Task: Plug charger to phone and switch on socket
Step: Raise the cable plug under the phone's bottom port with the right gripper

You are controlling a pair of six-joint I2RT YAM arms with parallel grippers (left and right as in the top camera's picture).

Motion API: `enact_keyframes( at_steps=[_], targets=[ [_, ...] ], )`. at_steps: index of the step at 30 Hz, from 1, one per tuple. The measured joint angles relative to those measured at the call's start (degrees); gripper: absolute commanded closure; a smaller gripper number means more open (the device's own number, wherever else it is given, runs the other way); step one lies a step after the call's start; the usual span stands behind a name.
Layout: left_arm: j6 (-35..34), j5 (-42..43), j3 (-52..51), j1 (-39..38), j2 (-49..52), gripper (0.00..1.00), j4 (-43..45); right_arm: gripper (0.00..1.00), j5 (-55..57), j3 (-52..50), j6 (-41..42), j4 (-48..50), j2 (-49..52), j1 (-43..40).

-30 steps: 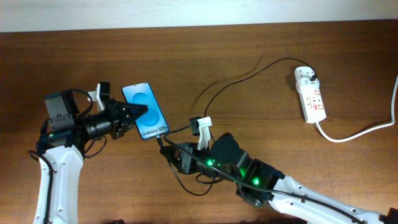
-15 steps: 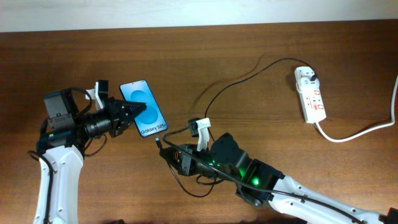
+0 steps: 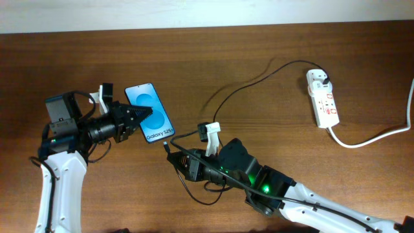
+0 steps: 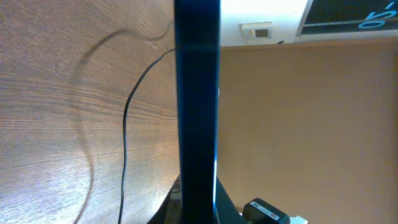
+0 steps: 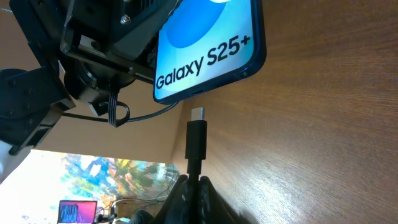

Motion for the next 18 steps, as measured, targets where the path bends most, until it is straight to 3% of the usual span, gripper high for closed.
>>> enact_keyframes(
  at_steps=[18],
  targets=[
    [0.0,0.0,0.0,-0.4,0.0,1.00,0.0,0.96,1.7,0.0,0.0,-0.2,0.8,0.0]
  ],
)
